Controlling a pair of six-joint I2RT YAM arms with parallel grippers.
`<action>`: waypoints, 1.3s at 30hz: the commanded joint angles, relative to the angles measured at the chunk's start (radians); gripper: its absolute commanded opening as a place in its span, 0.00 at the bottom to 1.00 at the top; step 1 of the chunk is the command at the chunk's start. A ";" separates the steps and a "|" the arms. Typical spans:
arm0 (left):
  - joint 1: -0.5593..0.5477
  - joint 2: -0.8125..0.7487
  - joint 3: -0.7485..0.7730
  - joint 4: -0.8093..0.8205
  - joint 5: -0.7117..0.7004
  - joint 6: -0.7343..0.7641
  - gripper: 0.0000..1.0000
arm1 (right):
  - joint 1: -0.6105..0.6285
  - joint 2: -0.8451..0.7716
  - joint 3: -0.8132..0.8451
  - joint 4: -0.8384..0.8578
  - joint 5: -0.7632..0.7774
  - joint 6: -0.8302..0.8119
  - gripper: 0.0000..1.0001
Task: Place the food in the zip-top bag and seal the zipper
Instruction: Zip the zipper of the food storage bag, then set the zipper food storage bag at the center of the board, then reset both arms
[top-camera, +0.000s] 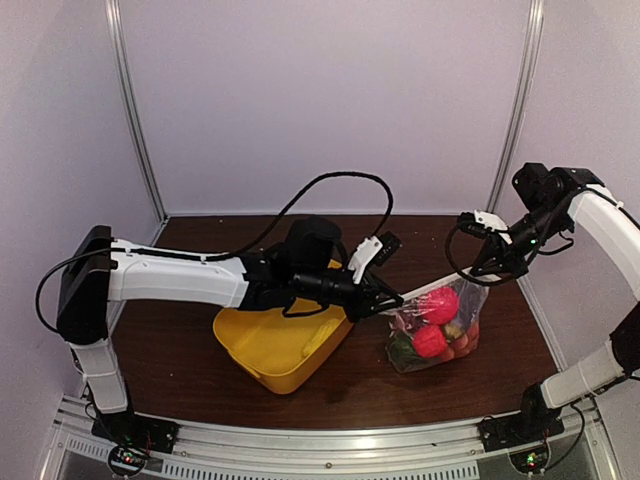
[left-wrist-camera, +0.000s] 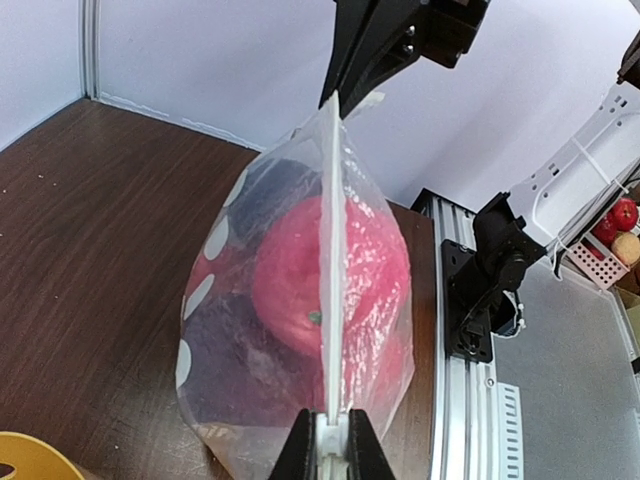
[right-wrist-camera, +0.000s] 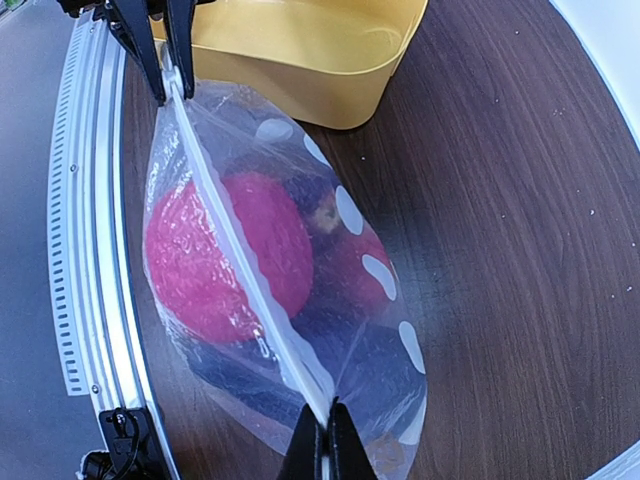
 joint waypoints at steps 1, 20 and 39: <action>0.019 -0.034 -0.042 -0.113 -0.007 0.016 0.00 | -0.039 0.007 0.042 -0.112 0.084 0.017 0.00; 0.079 -0.216 0.002 -0.228 -0.243 0.121 0.84 | -0.039 0.187 0.363 0.250 0.031 0.409 0.00; 0.196 -0.416 -0.167 -0.327 -0.367 0.073 0.98 | 0.079 -0.188 -0.067 -0.020 0.020 0.093 0.67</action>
